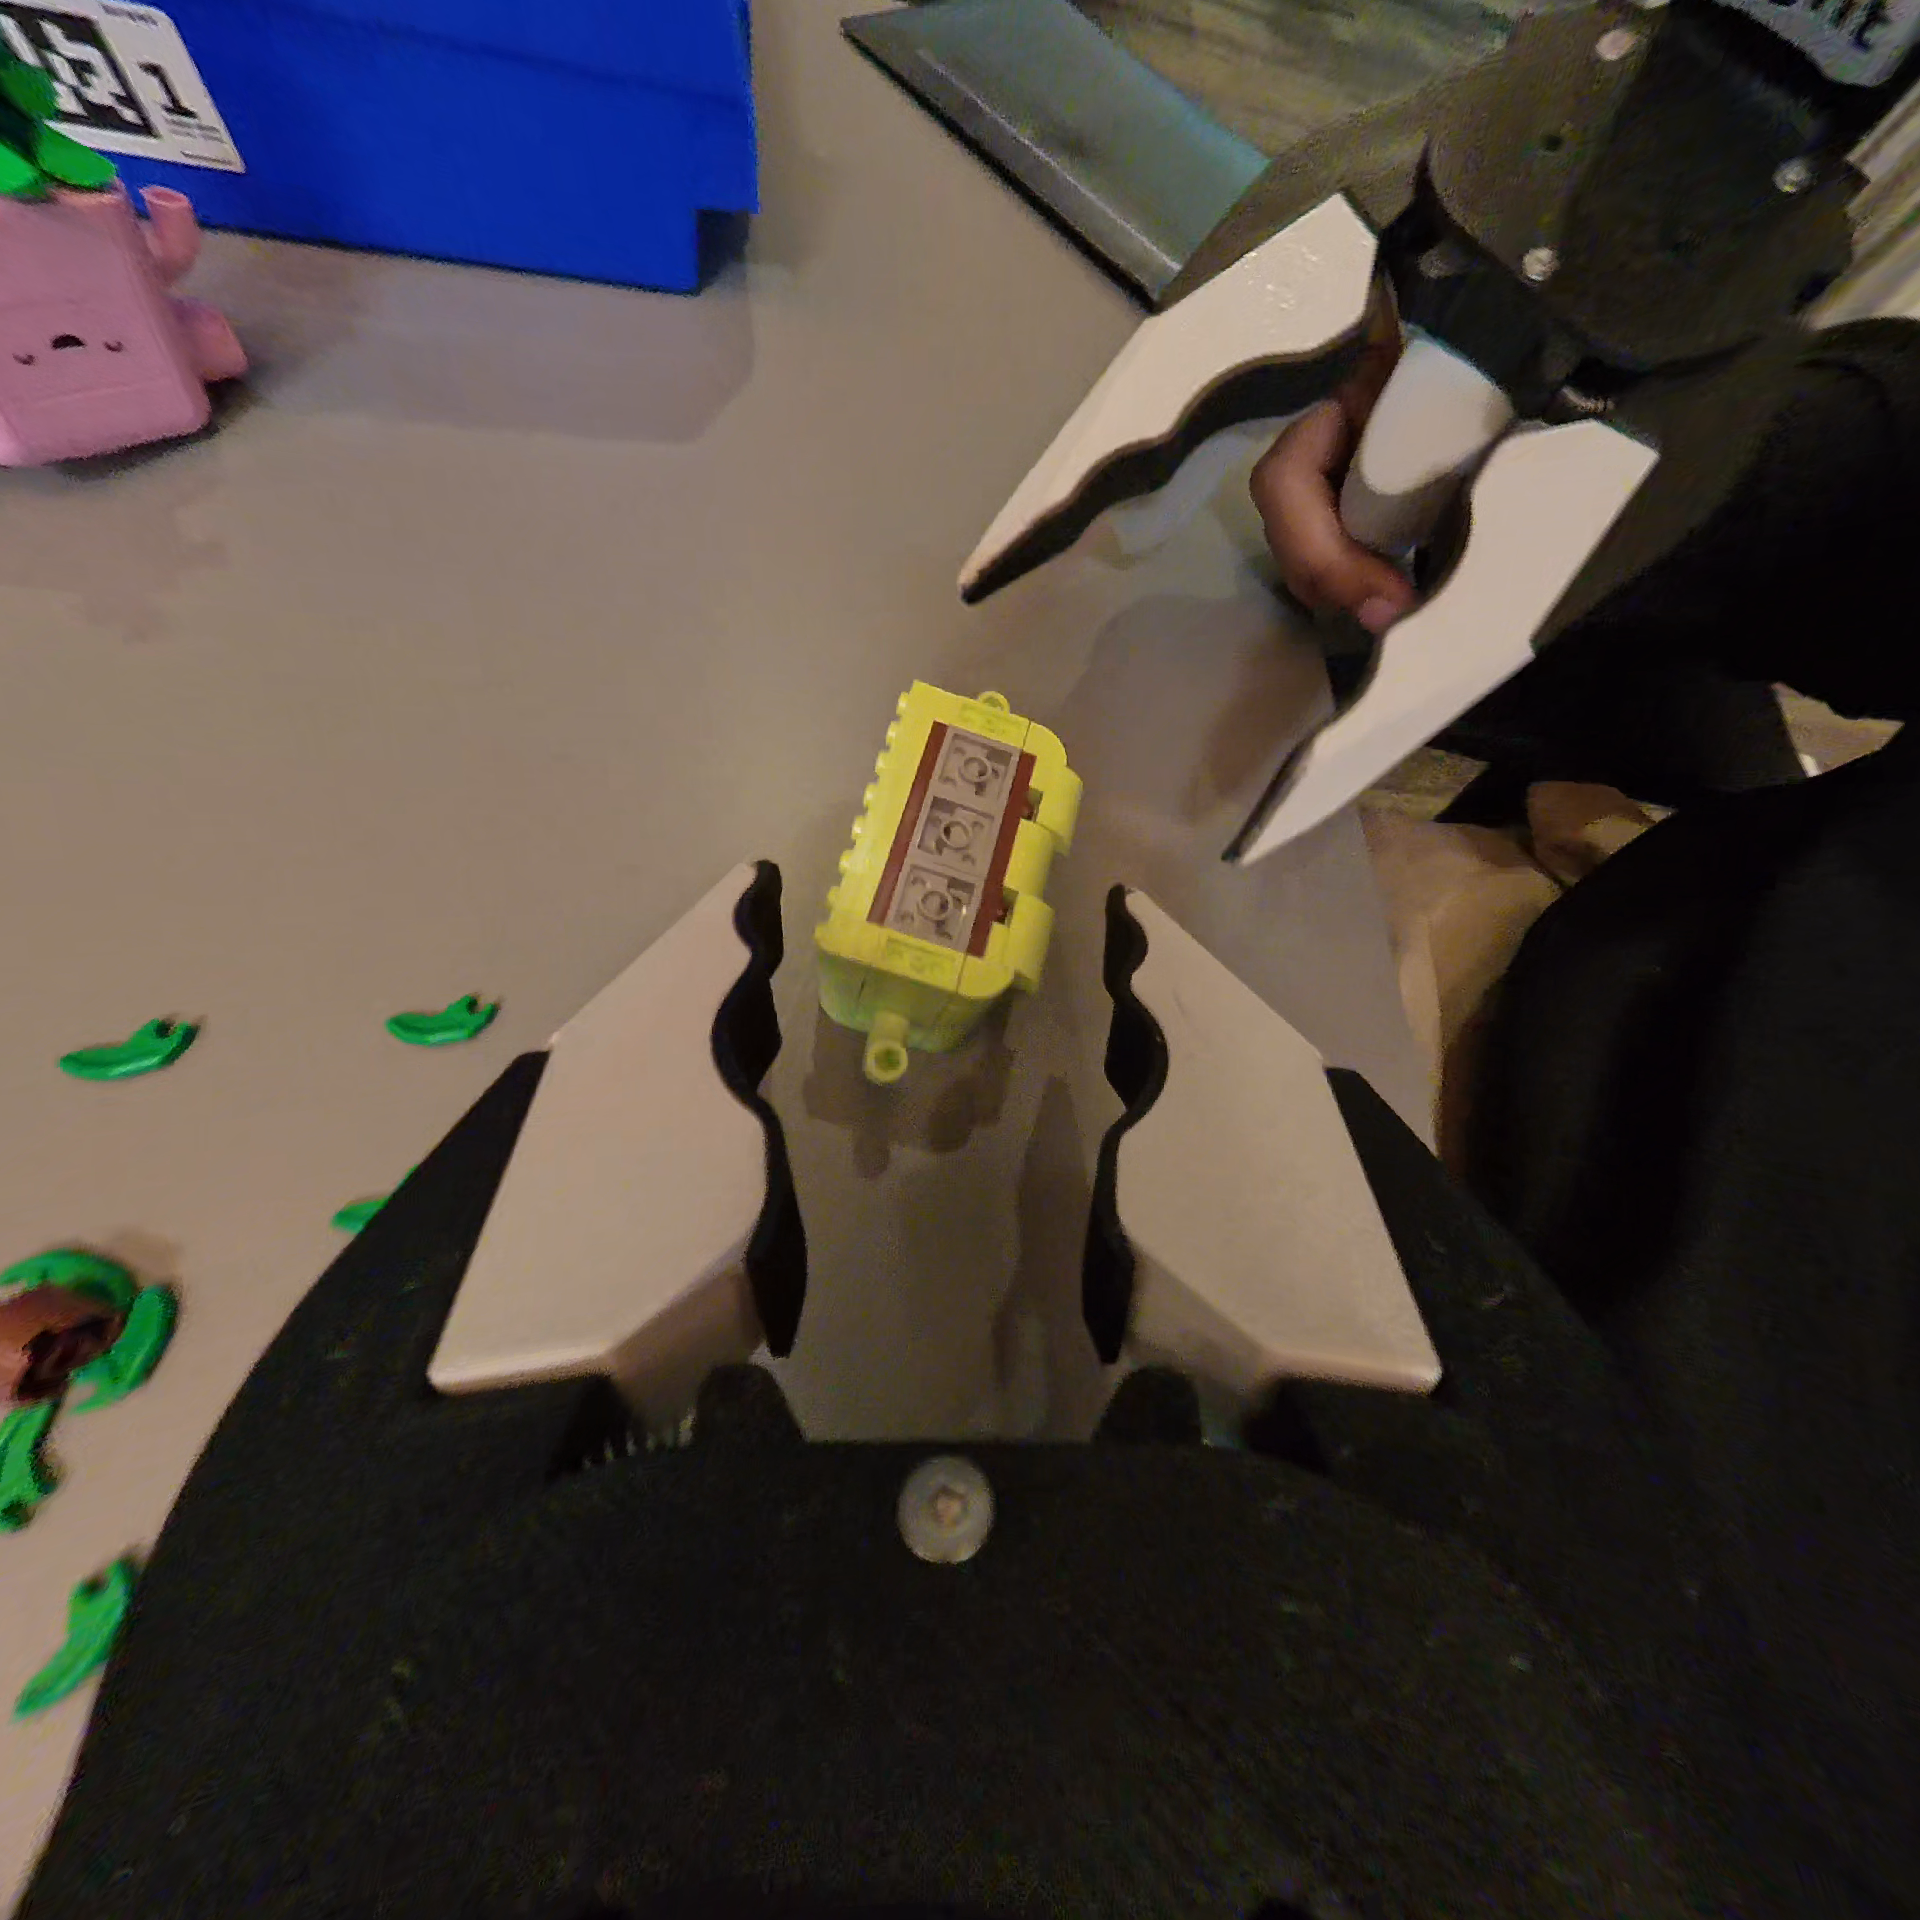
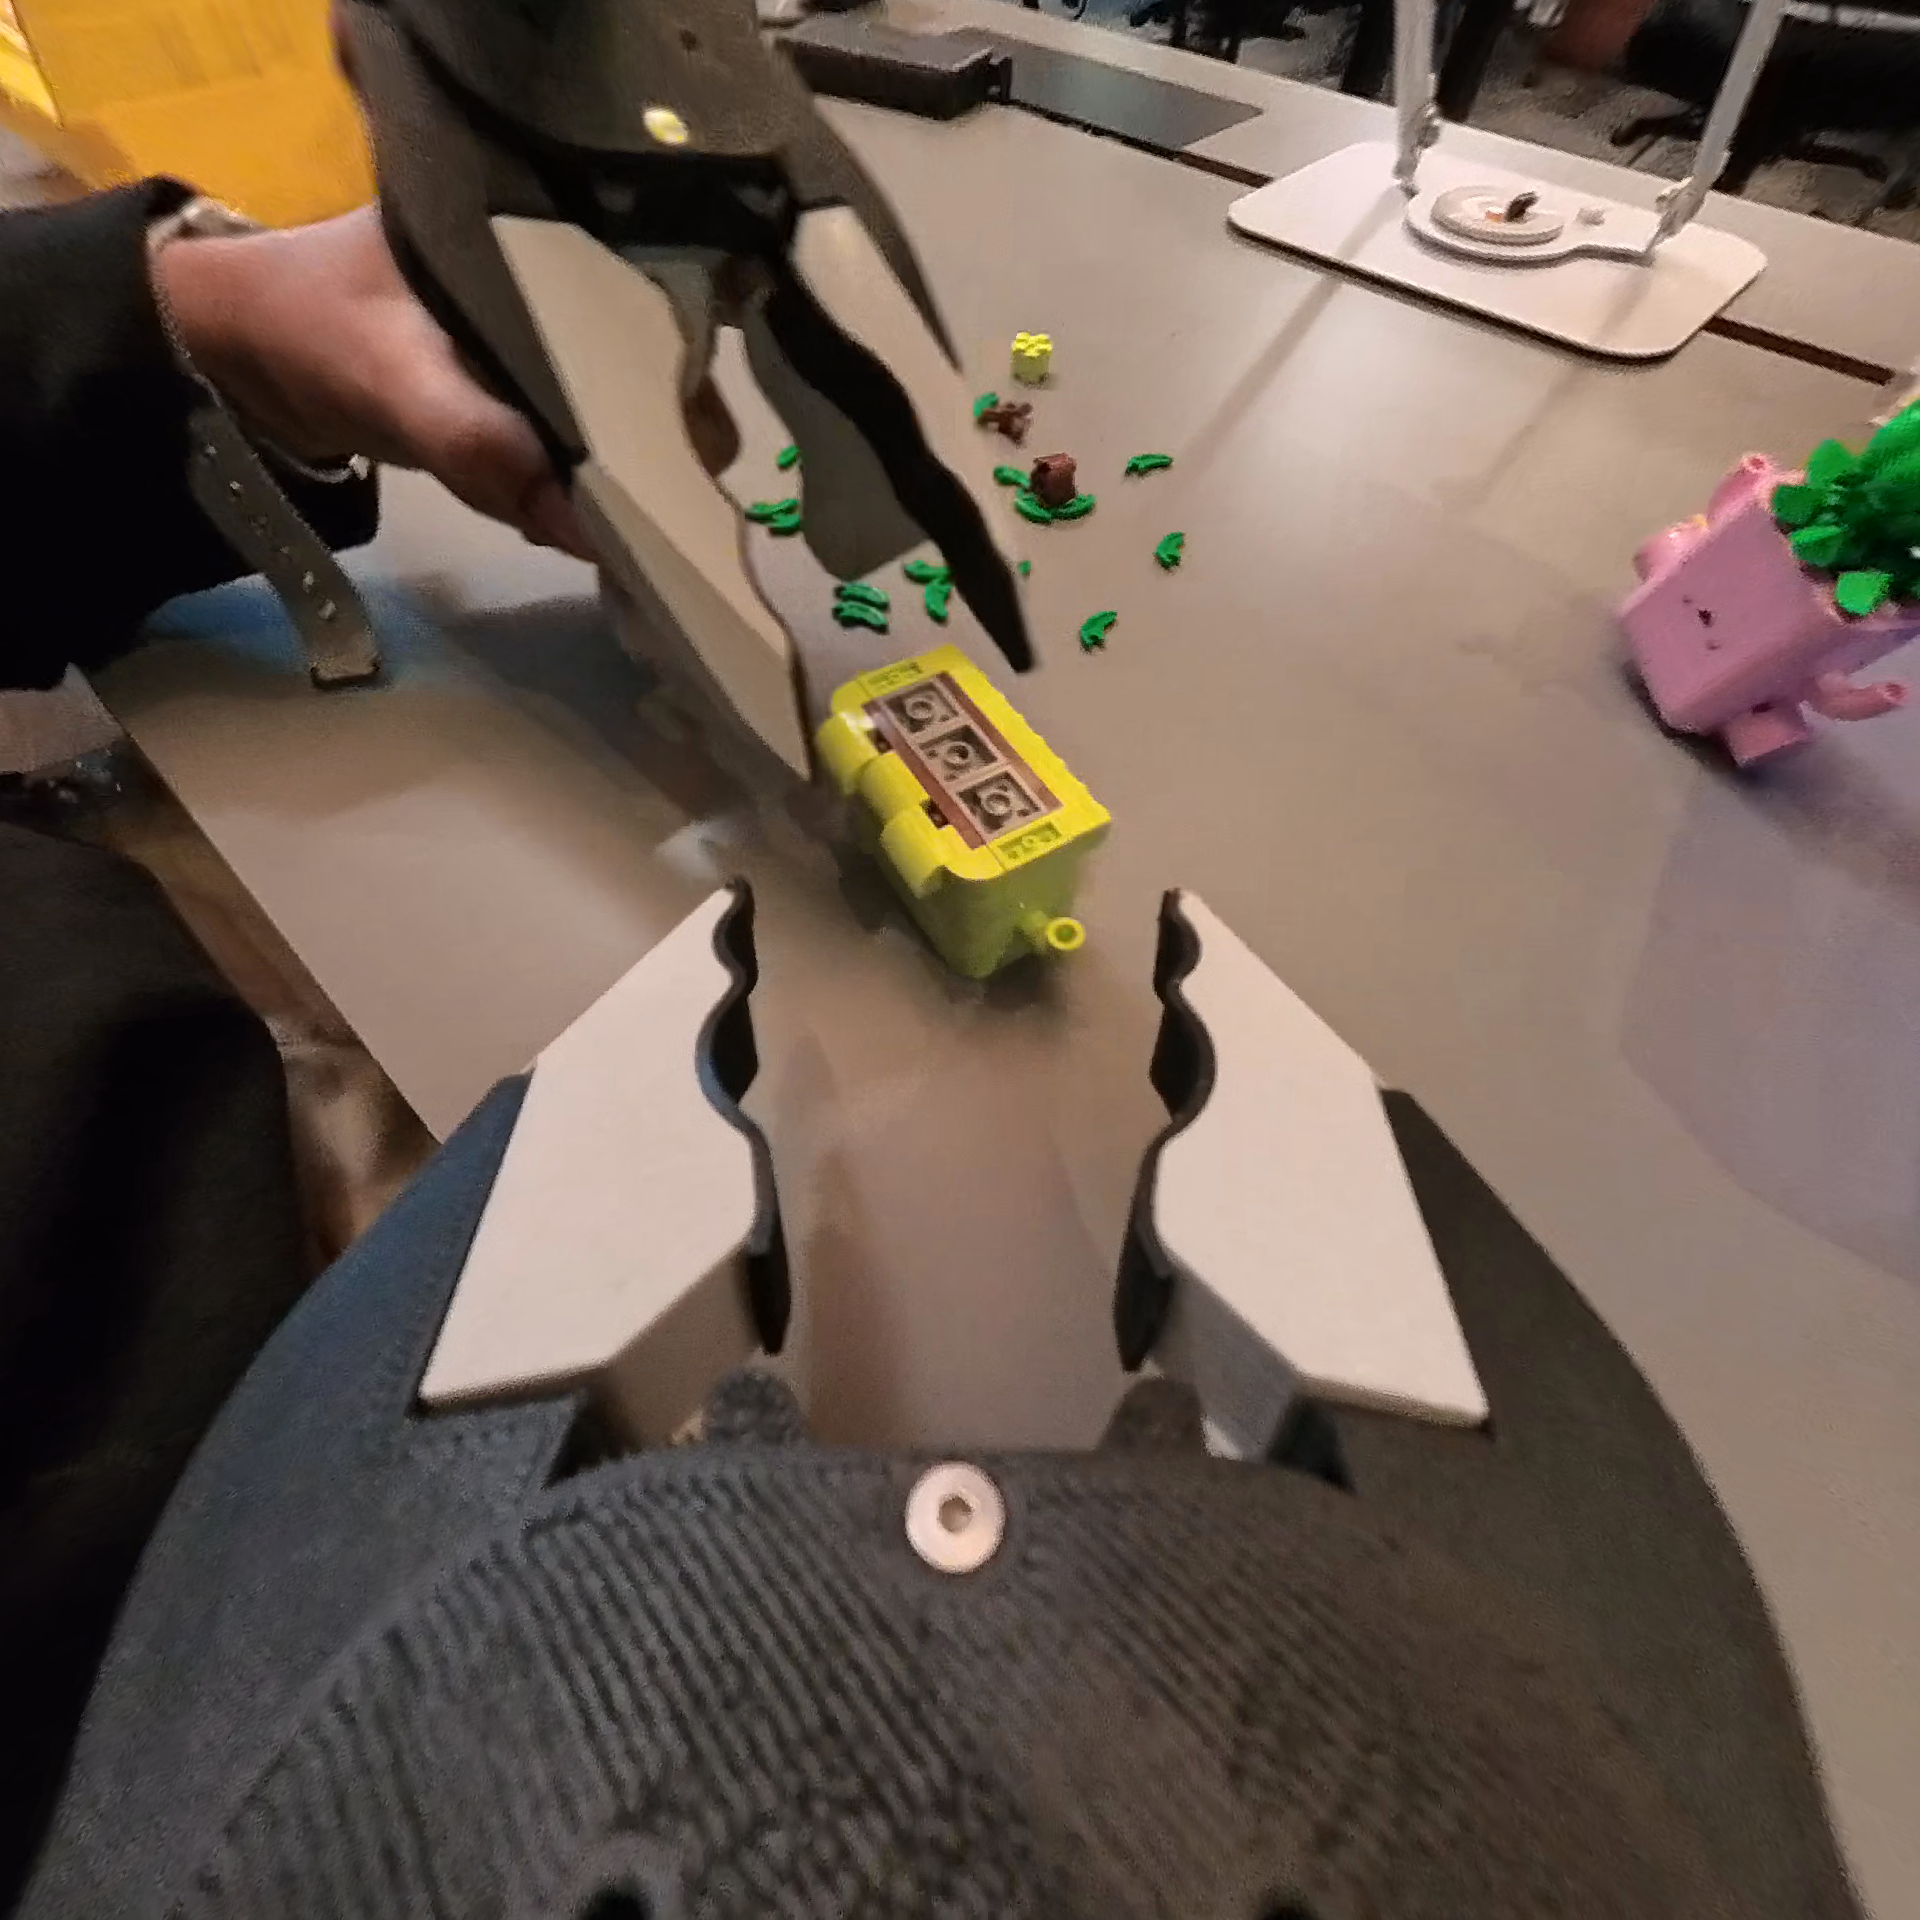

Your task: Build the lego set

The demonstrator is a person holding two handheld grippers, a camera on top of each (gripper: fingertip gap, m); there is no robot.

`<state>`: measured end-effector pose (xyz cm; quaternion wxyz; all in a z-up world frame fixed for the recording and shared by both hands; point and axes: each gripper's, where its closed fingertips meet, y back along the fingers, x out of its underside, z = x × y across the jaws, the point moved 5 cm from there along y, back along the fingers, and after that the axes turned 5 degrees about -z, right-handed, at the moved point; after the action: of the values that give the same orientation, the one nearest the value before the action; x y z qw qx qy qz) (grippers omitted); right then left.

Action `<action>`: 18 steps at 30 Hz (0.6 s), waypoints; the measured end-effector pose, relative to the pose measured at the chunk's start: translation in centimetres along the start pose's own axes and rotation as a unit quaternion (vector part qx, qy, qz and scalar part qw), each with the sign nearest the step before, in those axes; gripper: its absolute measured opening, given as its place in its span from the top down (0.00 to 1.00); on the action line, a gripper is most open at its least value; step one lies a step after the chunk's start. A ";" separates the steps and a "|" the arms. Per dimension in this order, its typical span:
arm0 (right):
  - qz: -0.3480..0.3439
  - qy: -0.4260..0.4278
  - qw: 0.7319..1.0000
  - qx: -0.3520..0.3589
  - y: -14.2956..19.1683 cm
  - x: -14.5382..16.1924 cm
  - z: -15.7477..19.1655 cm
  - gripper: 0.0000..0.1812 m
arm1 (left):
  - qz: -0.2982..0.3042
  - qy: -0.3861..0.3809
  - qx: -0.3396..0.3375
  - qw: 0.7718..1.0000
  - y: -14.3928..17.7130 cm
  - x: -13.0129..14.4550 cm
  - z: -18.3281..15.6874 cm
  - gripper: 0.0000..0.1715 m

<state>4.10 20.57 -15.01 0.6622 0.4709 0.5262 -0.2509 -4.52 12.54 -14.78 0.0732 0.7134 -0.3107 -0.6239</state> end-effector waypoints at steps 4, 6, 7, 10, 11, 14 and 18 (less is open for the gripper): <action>-0.013 -0.042 0.999 0.004 0.3 -0.1 -0.9 0.57 | -0.014 0.002 -0.045 0.999 1.2 1.1 -0.2 0.65; -0.013 -0.059 0.998 0.006 0.2 -0.1 -1.3 0.62 | -0.023 0.015 -0.054 0.998 1.3 1.6 -0.2 0.64; -0.010 -0.066 0.998 0.002 0.1 -0.1 -1.3 0.61 | -0.029 0.023 -0.055 0.998 1.3 1.9 -0.2 0.64; -0.010 -0.089 0.996 -0.014 0.1 0.0 -1.6 0.56 | -0.041 0.036 -0.061 0.997 1.2 2.1 0.1 0.63; -0.010 -0.098 0.995 -0.021 0.1 0.0 -1.6 0.54 | -0.047 0.036 -0.062 0.996 1.3 1.9 0.1 0.63; 0.005 -0.129 0.991 -0.039 -0.3 0.2 -1.9 0.54 | -0.038 0.039 -0.058 0.997 1.0 2.0 0.2 0.64; 0.058 -0.116 0.991 -0.033 -1.3 1.1 -1.6 0.57 | 0.000 0.044 -0.064 0.997 0.2 2.5 0.4 0.69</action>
<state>2.61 21.59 -16.55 0.7473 0.4461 0.4260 -0.2472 -4.92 11.11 -16.88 0.1325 0.7341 -0.2670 -0.6101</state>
